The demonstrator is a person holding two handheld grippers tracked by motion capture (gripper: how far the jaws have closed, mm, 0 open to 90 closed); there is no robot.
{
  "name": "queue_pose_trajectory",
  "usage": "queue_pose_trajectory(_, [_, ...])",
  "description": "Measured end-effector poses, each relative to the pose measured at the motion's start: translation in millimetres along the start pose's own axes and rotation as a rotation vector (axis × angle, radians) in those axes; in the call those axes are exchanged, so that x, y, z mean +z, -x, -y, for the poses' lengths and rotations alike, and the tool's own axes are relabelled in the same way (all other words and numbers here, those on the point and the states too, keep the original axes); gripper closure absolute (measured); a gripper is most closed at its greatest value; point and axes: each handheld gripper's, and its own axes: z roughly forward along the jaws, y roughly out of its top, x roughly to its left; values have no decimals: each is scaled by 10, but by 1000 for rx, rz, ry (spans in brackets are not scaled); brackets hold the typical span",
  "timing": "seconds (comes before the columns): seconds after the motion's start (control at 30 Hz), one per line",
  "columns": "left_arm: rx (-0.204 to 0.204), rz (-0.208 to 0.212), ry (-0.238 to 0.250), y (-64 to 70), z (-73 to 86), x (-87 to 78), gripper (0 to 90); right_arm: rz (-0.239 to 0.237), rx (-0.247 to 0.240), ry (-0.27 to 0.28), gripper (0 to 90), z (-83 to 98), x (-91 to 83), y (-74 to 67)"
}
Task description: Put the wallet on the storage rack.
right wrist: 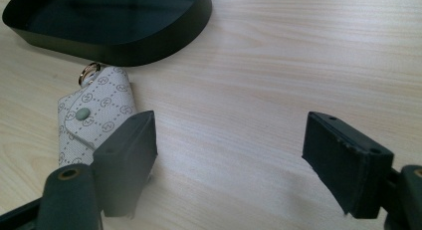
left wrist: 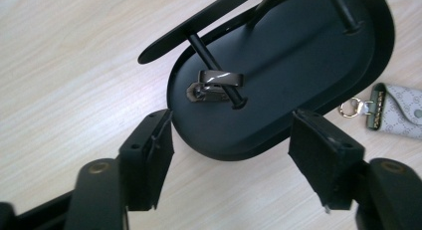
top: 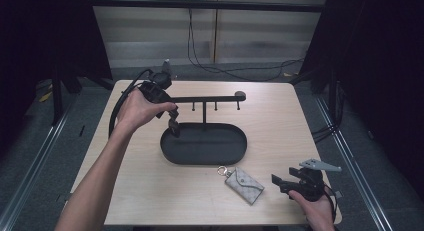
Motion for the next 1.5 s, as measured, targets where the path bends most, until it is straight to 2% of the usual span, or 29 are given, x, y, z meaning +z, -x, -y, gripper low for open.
queue_pose_trajectory(0.2, [24,27,65,-21,162,-40,273,1,0,1,212,-1,-1,-6])
queue_pose_trajectory(0.37, [23,55,115,-60,308,-52,242,3,-2,-1,212,1,1,-3])
queue_pose_trajectory(0.43, [25,110,144,-83,360,-46,192,4,0,-1,212,0,-1,-4])
queue_pose_trajectory(0.53, [56,127,171,-70,440,-32,189,2,5,-3,211,-7,10,1])
queue_pose_trajectory(0.63, [67,124,199,-67,521,-39,175,3,5,-7,211,-12,25,1])
queue_pose_trajectory(0.73, [103,117,221,-90,628,-32,173,4,7,-1,211,-6,5,-4])
queue_pose_trajectory(0.8, [87,116,245,-106,716,-17,173,6,5,3,211,-6,4,-5])
queue_pose_trajectory(0.87, [102,102,259,-126,787,-19,173,5,6,-1,211,-7,6,-3])
queue_pose_trajectory(1.0, [72,92,364,-180,969,-8,171,8,2,-2,210,-6,6,-6])
queue_pose_trajectory(1.07, [81,111,355,-221,1019,14,171,10,1,1,210,-3,1,-8])
queue_pose_trajectory(1.13, [75,102,384,-232,1099,36,171,9,3,4,210,-3,-1,-3])
queue_pose_trajectory(1.17, [77,112,387,-242,1135,50,172,9,2,2,209,-3,1,-2])
queue_pose_trajectory(1.23, [83,165,405,-258,1224,85,174,9,3,-1,210,-5,4,-6])
queue_pose_trajectory(1.27, [77,185,412,-257,1258,105,175,11,-1,-3,210,-5,11,-10])
queue_pose_trajectory(1.3, [88,191,408,-256,1315,131,174,11,-3,-5,210,-5,14,-13])
queue_pose_trajectory(1.47, [88,166,429,-228,1558,256,170,6,-3,2,203,-5,4,-13])
queue_pose_trajectory(1.5, [93,149,446,-230,1628,277,173,3,0,5,201,-6,-1,-12])
